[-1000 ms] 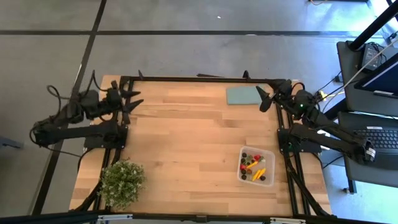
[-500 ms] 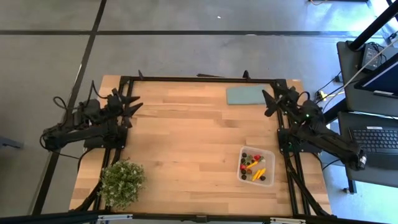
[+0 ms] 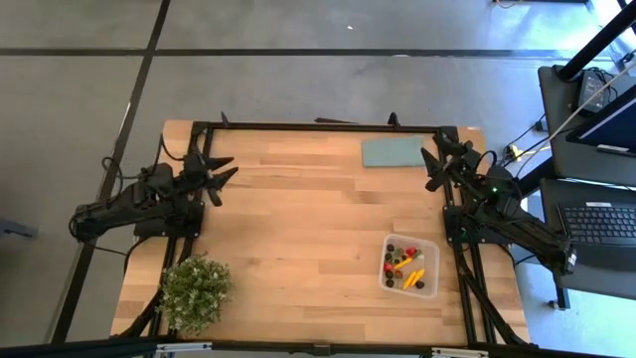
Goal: Pick and placing Produce into tupperware
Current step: Return to Home Position
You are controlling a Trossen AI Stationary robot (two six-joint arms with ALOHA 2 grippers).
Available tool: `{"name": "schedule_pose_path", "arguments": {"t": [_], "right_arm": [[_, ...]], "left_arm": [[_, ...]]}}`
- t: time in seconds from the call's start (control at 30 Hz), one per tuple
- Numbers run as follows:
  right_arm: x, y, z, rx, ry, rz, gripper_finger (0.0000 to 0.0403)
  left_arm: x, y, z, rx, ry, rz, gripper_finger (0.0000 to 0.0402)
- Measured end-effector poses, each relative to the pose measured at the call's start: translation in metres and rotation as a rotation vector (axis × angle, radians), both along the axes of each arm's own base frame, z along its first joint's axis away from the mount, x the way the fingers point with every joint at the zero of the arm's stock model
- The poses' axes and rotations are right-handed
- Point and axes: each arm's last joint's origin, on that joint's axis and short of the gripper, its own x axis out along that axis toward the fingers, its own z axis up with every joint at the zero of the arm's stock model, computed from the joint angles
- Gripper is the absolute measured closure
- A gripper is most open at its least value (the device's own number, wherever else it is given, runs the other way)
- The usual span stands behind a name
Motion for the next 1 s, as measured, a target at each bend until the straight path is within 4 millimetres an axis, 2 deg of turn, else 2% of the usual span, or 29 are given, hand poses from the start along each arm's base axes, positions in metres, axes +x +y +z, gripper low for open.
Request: {"name": "schedule_pose_path", "arguments": {"t": [0.4, 0.5, 0.6, 0.83, 1.0], "right_arm": [[0.000, 0.000, -0.001, 0.018, -0.004, 0.005, 0.0116], [0.004, -0.002, -0.011, 0.012, -0.032, 0.008, 0.0116], [0.007, -0.004, -0.024, -0.030, -0.086, 0.013, 0.0116], [0.007, -0.004, -0.024, -0.029, -0.081, 0.016, 0.0116], [0.009, -0.005, -0.030, 0.036, -0.051, 0.025, 0.0116]], "left_arm": [[0.017, 0.005, -0.043, -0.047, -0.020, 0.001, 0.0251], [0.020, 0.005, -0.049, -0.044, -0.029, 0.001, 0.0246], [0.020, 0.006, -0.050, -0.039, -0.047, 0.000, 0.0243], [0.020, 0.006, -0.051, -0.038, -0.042, 0.000, 0.0244], [0.021, 0.006, -0.051, -0.038, -0.039, 0.000, 0.0251]]}}
